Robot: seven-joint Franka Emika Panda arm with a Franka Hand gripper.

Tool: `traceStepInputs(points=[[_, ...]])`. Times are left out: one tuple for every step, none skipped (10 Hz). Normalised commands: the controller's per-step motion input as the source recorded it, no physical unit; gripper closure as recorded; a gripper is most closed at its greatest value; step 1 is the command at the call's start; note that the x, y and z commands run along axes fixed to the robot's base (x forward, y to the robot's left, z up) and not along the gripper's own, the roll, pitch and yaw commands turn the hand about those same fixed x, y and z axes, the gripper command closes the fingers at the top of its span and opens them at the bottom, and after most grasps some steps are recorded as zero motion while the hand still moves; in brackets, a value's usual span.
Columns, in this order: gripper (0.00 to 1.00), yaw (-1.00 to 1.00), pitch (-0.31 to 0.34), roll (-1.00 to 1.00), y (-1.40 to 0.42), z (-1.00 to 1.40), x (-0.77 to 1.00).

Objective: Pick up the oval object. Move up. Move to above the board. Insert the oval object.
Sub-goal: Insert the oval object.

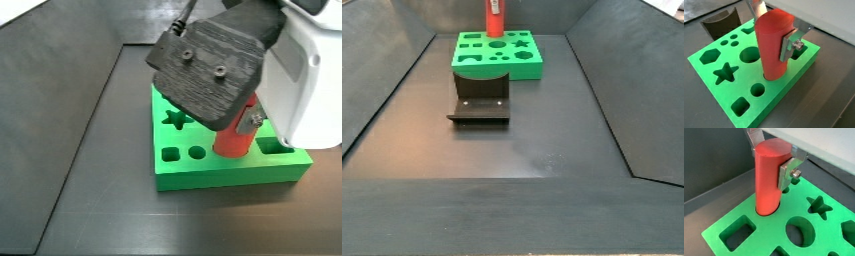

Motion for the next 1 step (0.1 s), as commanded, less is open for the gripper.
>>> traceStepInputs(points=[[1.0,0.0,0.0,0.0,0.0,0.0,0.0]])
